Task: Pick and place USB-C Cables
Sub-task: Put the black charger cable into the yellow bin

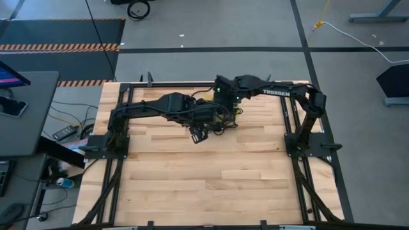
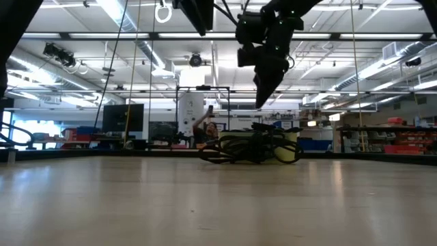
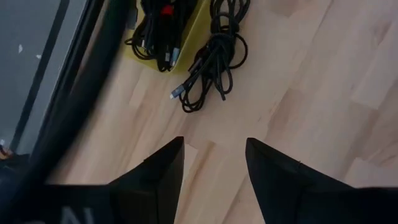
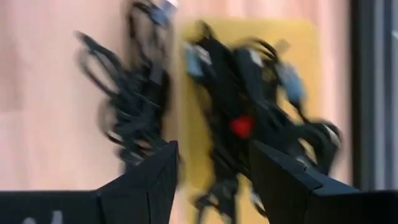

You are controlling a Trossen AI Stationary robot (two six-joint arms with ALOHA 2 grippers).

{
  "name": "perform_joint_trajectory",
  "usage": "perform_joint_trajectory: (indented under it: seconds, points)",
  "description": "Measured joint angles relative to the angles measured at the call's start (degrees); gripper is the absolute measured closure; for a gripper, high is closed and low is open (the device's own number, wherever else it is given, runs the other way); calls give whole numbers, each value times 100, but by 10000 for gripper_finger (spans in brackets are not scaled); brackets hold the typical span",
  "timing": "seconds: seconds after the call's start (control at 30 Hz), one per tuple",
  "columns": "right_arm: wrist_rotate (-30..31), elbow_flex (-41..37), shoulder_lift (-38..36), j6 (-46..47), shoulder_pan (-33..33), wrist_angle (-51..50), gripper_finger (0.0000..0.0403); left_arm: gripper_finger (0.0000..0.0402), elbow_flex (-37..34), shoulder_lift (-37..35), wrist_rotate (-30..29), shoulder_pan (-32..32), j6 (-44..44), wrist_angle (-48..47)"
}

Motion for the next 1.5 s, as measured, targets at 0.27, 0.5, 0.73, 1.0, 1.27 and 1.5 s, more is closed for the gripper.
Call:
perform_joint_trajectory:
  seconds: [0.27, 0.5, 0.73, 1.0, 1.27, 1.5]
  points:
    - [137, 14, 0, 85, -605, -465, 199, 224, -4, -572, -28, -371, -806, 4]
    - [-383, 14, 0, 218, -721, -540, 199, 245, -7, -1275, -687, -736, -1335, 7]
    - [-1318, -111, 0, 468, -435, -521, 199, 277, -4, -1914, -1473, -935, -1078, 5]
    - [-1306, -659, -4, 427, 5, -223, 199, 283, -5, -2109, -1501, -813, -327, 8]
    - [-1043, -1292, -4, 444, 172, 830, 199, 283, -9, -2100, -1497, -731, 139, 7]
    - [-866, -1587, -6, 402, 149, 1212, 199, 283, -9, -2100, -1498, -726, 147, 7]
